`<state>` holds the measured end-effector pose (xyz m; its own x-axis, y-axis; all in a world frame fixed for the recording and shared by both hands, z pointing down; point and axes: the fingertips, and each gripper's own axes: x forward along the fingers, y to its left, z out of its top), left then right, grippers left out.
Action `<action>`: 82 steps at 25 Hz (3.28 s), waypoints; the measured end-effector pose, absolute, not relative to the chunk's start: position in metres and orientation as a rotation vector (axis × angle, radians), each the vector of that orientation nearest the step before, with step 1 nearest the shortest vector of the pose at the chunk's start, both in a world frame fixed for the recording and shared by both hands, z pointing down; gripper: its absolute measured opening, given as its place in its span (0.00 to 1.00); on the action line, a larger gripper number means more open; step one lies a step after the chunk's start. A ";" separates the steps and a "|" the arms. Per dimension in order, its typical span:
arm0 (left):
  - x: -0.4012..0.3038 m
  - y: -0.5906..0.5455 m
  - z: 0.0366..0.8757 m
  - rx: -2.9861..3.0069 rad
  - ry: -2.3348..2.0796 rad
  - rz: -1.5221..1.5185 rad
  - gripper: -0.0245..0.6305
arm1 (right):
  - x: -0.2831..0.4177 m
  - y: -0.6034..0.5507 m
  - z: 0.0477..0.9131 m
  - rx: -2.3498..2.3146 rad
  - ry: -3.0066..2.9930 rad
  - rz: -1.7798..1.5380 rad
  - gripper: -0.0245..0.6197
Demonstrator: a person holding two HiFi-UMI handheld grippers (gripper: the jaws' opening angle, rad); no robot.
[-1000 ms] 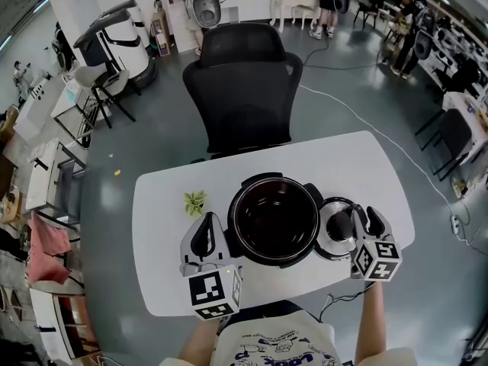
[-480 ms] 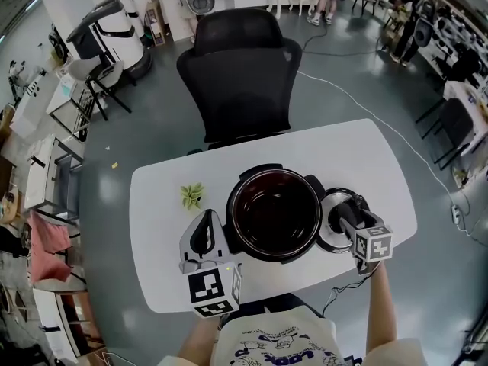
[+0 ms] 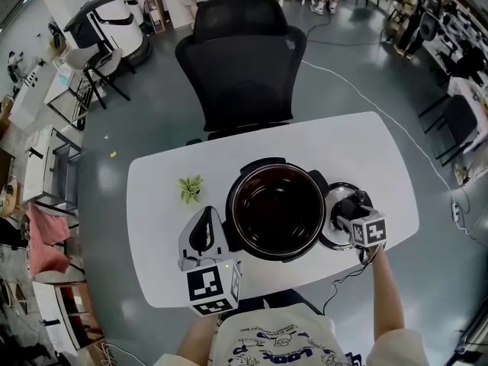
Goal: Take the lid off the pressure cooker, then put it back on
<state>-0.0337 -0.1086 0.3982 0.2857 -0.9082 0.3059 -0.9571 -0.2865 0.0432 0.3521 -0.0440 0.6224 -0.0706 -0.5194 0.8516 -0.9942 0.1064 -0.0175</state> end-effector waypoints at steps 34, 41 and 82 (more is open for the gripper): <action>-0.049 -0.116 0.435 2.217 -1.730 0.422 0.06 | 0.353 -0.055 0.644 1.336 -1.697 0.885 0.50; -0.053 -0.112 0.441 2.190 -1.714 0.415 0.06 | 0.362 -0.047 0.629 1.381 -1.718 0.939 0.50; -0.058 -0.065 0.450 2.069 -1.537 0.276 0.27 | 0.221 -0.049 0.356 0.861 -2.079 0.498 0.50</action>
<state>-0.0580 -0.0649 0.4497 0.3279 -0.8211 0.4671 -0.9324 -0.2019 0.2997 0.2209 -0.0488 0.3565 -0.4364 -0.4021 0.8049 -0.7233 0.6889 -0.0480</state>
